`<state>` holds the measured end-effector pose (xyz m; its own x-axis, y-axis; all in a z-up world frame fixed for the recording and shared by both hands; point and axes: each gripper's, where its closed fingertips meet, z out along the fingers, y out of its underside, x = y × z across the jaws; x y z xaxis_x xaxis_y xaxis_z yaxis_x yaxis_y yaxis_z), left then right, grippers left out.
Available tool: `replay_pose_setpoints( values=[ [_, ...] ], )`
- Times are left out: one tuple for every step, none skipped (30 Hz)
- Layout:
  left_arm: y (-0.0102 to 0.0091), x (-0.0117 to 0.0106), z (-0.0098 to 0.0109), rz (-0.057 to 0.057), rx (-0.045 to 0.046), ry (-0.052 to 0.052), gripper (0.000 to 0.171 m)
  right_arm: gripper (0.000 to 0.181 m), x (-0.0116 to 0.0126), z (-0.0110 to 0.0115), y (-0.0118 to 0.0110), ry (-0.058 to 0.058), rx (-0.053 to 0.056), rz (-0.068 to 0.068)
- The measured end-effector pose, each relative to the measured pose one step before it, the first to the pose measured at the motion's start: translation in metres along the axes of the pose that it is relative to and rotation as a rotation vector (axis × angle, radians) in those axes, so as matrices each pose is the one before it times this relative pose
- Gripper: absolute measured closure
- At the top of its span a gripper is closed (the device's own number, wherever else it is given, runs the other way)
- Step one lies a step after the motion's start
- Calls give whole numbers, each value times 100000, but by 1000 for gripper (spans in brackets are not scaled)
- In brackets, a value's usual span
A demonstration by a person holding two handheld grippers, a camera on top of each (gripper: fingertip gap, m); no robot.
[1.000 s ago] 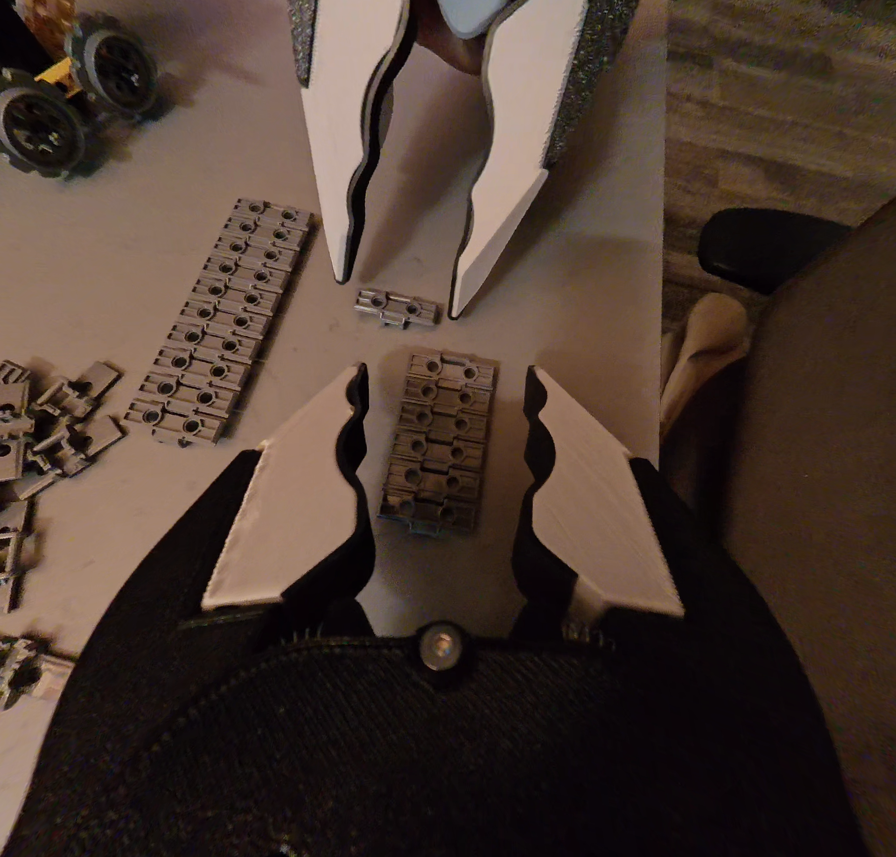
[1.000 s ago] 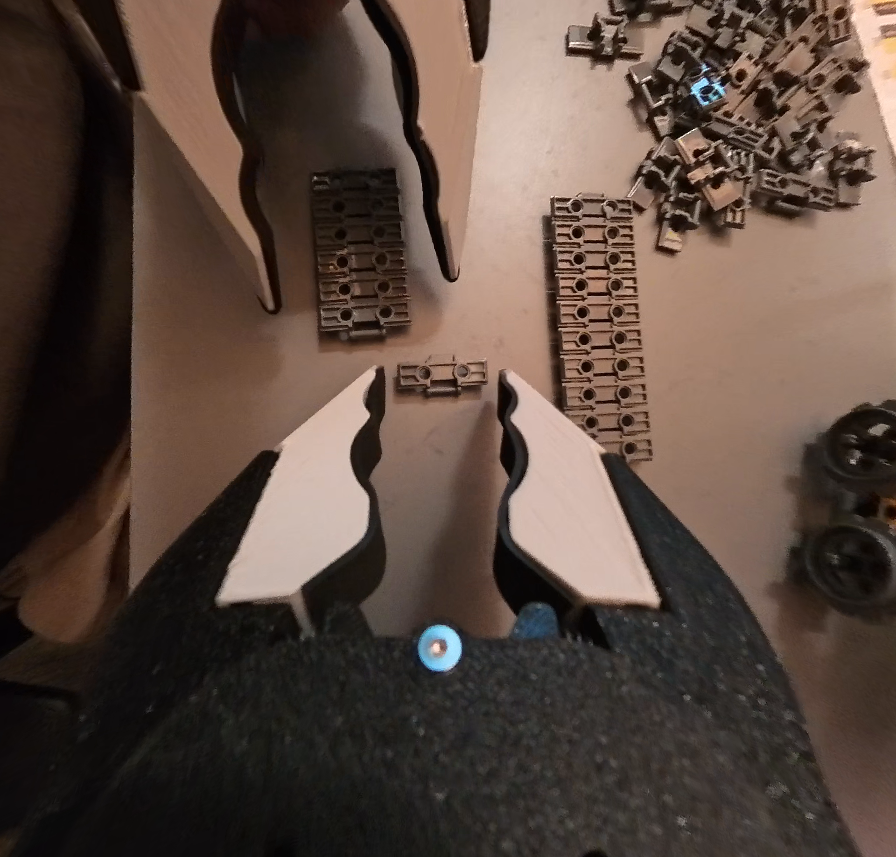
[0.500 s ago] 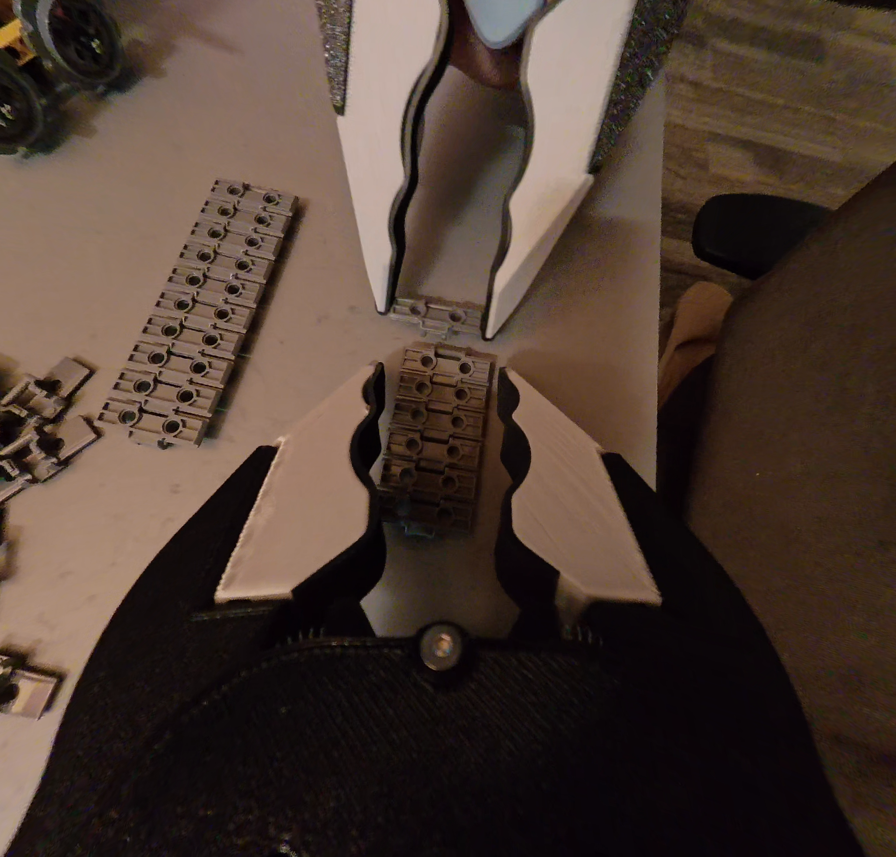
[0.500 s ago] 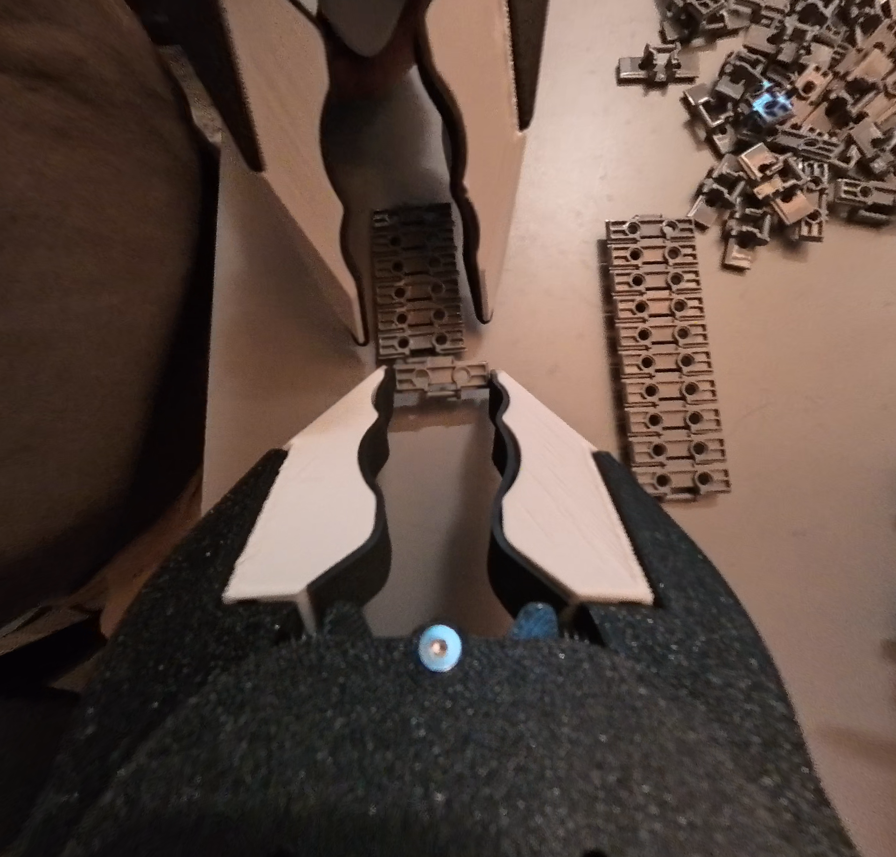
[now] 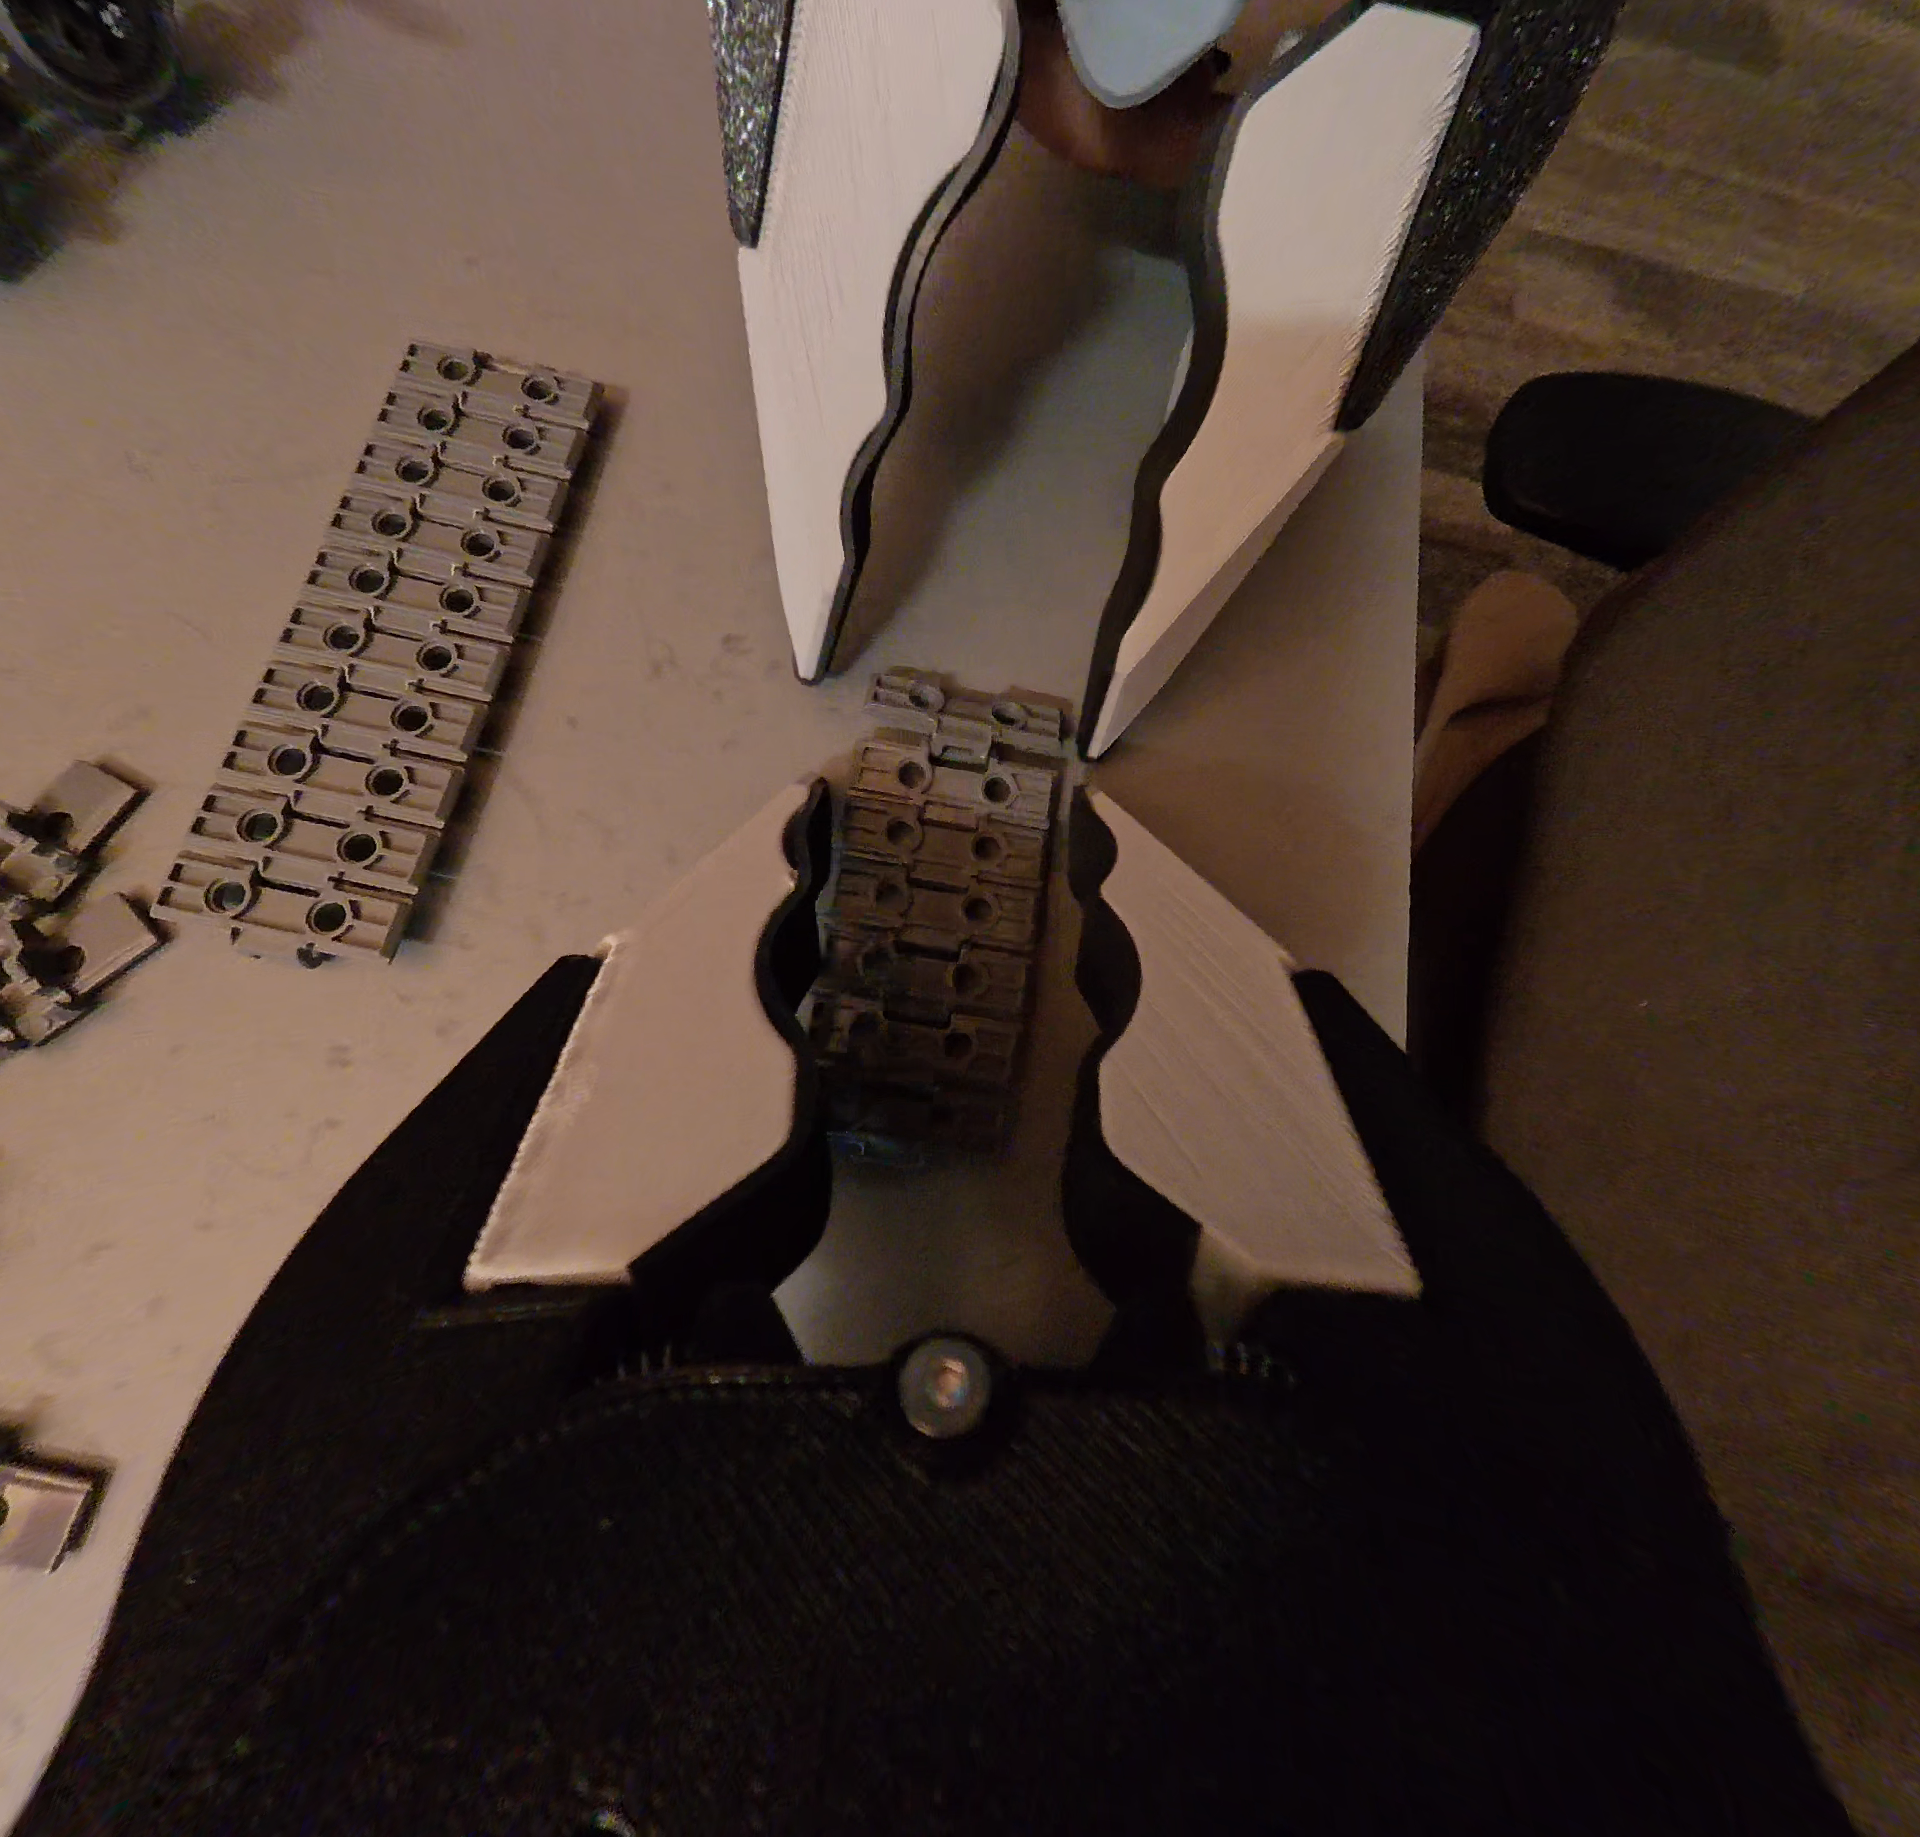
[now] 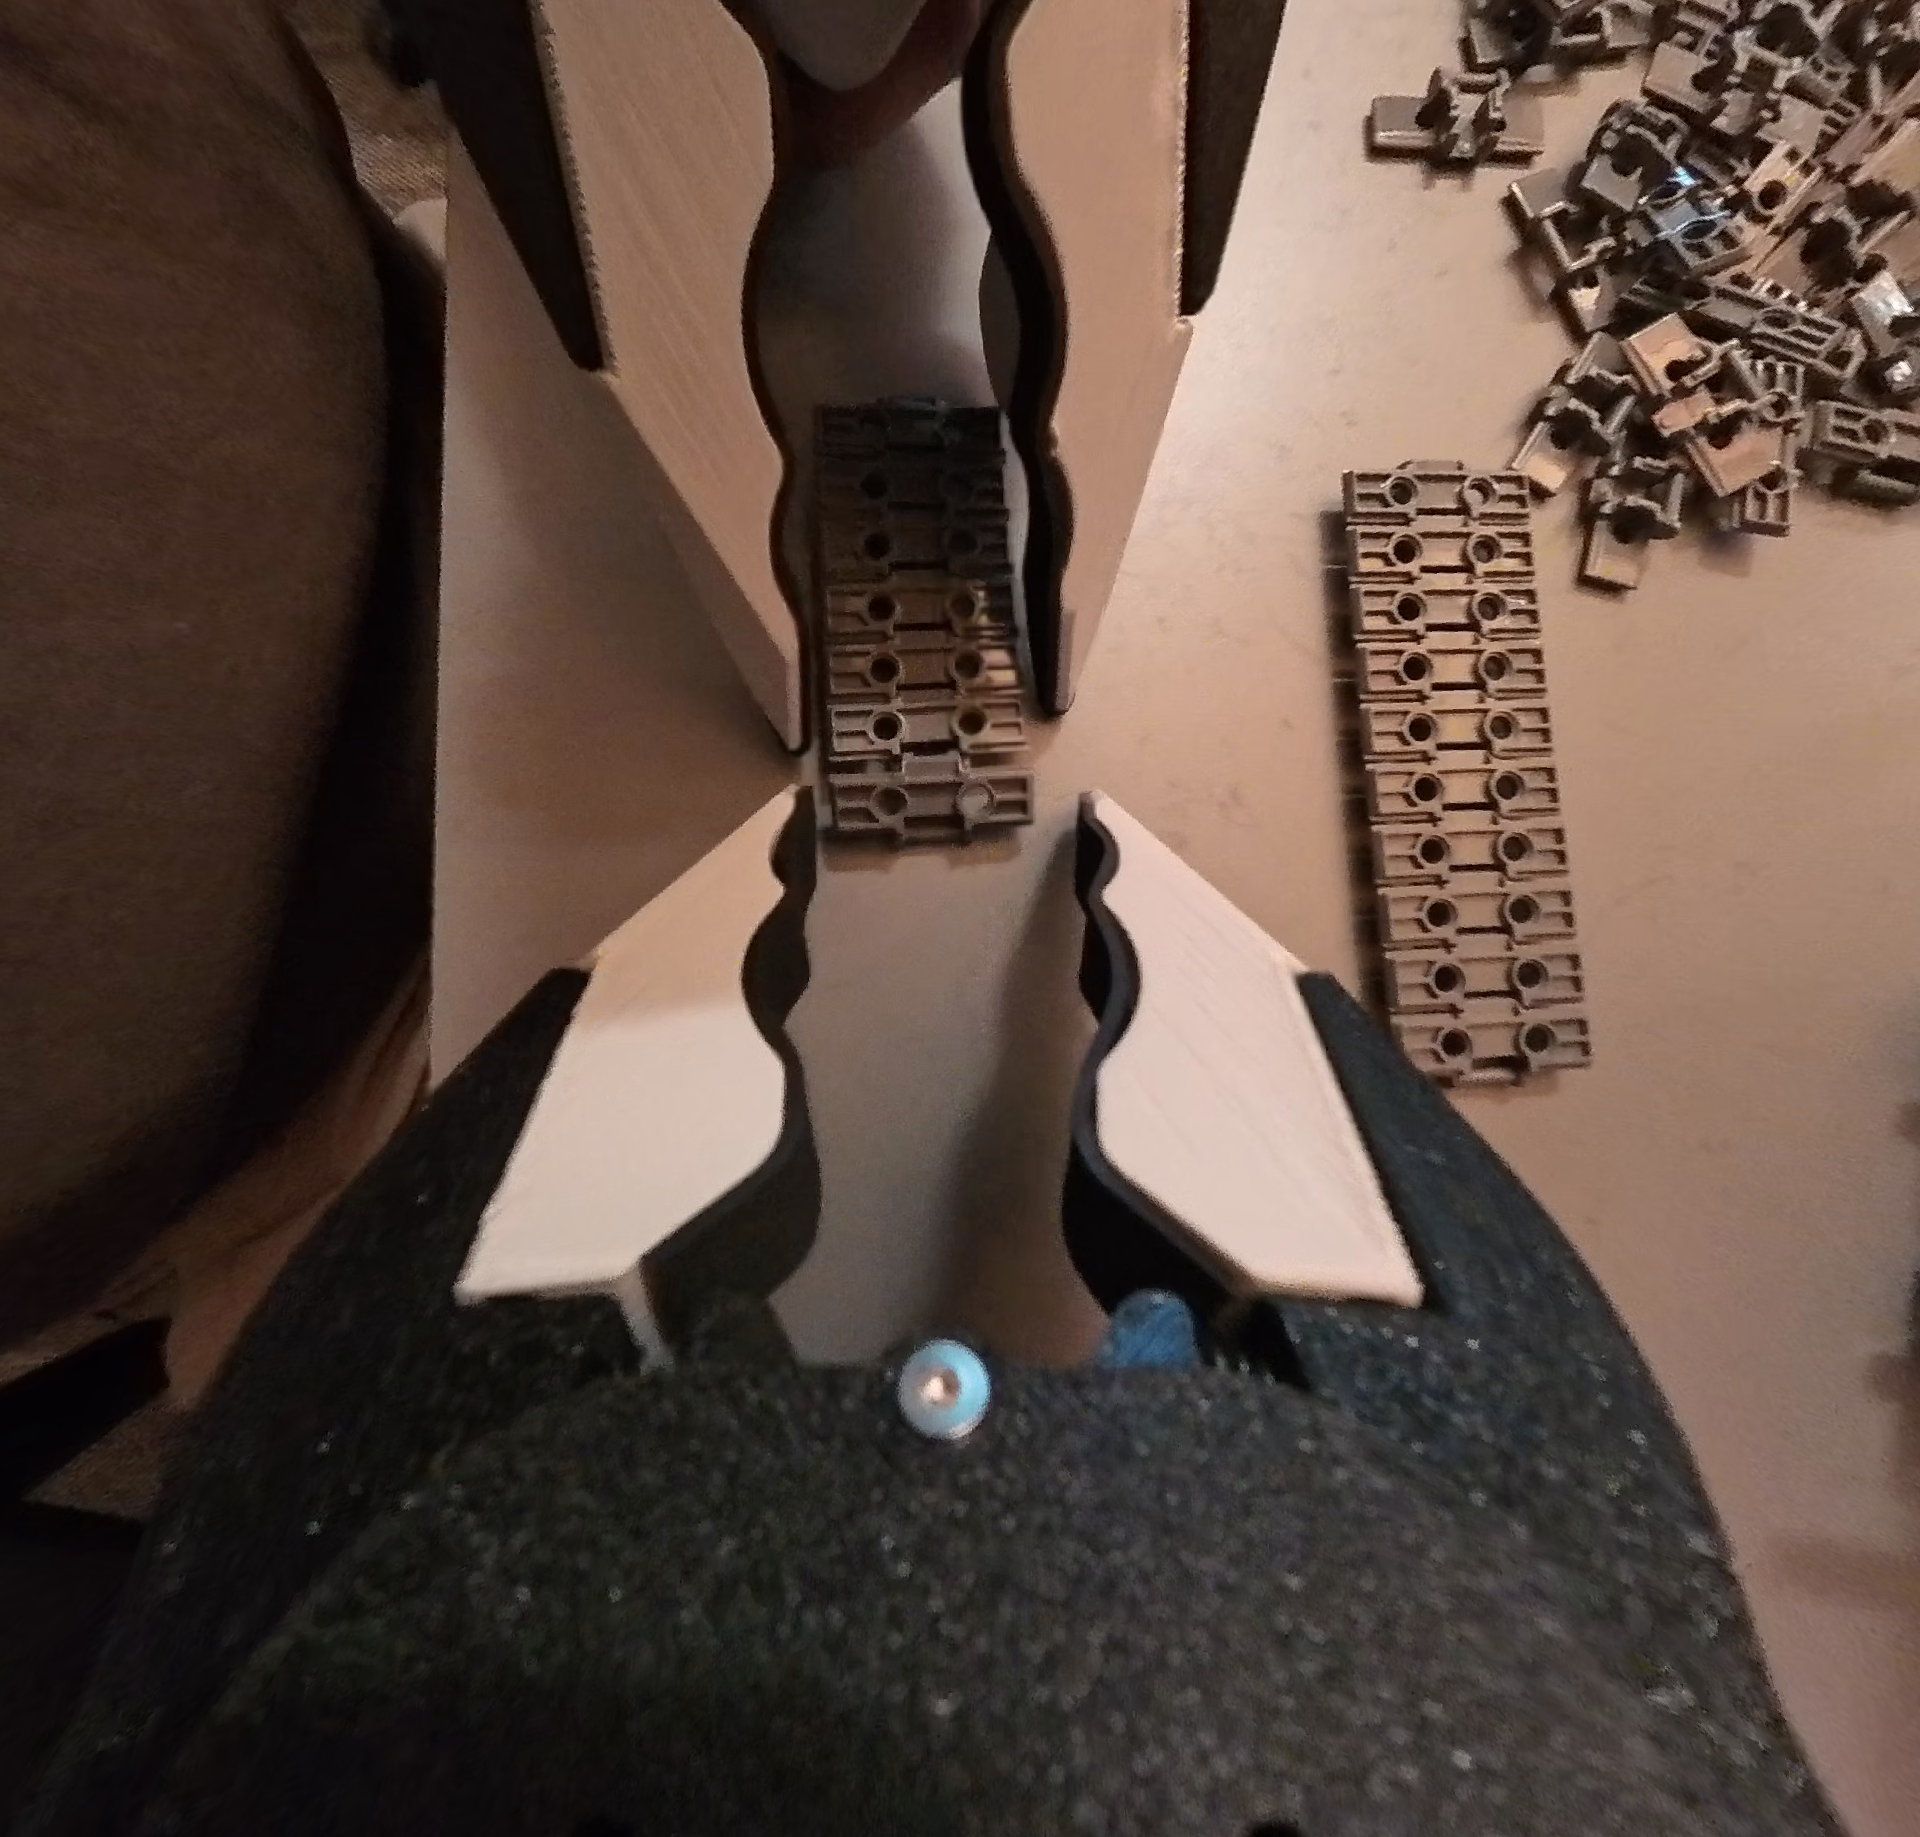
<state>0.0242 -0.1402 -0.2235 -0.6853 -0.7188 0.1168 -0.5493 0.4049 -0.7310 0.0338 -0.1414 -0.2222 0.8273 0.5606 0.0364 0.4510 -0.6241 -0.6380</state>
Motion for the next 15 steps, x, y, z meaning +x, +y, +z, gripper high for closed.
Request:
replay_pose_setpoints(
  values=[
    [-44, 17, -36, -282, 352, 414, 127, 131, -52, -225, -195, -62, 1063, 983],
    [-42, 26, -36, -175, 344, 430, 127, 131, -75, -263, -310, -320, 1881, 1417],
    [-13, 29, -19, -93, 151, 353, 127, 132, -30, -272, -330, -170, 2017, 1737],
    [-6, 9, 5, 14, 7, 121, 127, 138, 120, -271, -316, 706, 1899, 1851],
    [18, 10, 11, 139, -123, -48, 129, 145, 214, -221, -282, 1214, 1796, 1701],
    [18, 11, 22, 250, -205, -139, 131, 154, 162, -173, -228, 921, 1667, 1458],
    [35, 2, 21, 333, -242, -205, 134, 172, 196, -57, -54, 1030, 726, 1171],
    [34, -6, 25, 283, -265, -337, 135, 181, 82, 63, 140, 411, -489, 310],
    [35, -1, 35, 199, -269, -187, 135, 181, -62, 155, 243, -244, -1012, -481],
    [10, -30, 17, 6, -153, -207, 135, 181, -51, 215, 307, -170, -1621, -629],
    [7, -8, 5, -136, -9, -14, 135, 181, -134, 291, 408, -559, -2476, -535],
    [11, 10, 4, -132, -83, 265, 135, 181, -204, 299, 329, -685, -2200, -633],
    [11, 15, 7, -53, -64, 136, 135, 181, -35, 70, -82, 437, 55, -1109],
    [-4, 5, 6, -41, -53, 115, 135, 181, 10, 16, 1, 378, -853, -1363],
    [8, 7, 8, -9, -46, 102, 135, 181, 17, 21, 11, 90, -1171, -825]
  ],
)
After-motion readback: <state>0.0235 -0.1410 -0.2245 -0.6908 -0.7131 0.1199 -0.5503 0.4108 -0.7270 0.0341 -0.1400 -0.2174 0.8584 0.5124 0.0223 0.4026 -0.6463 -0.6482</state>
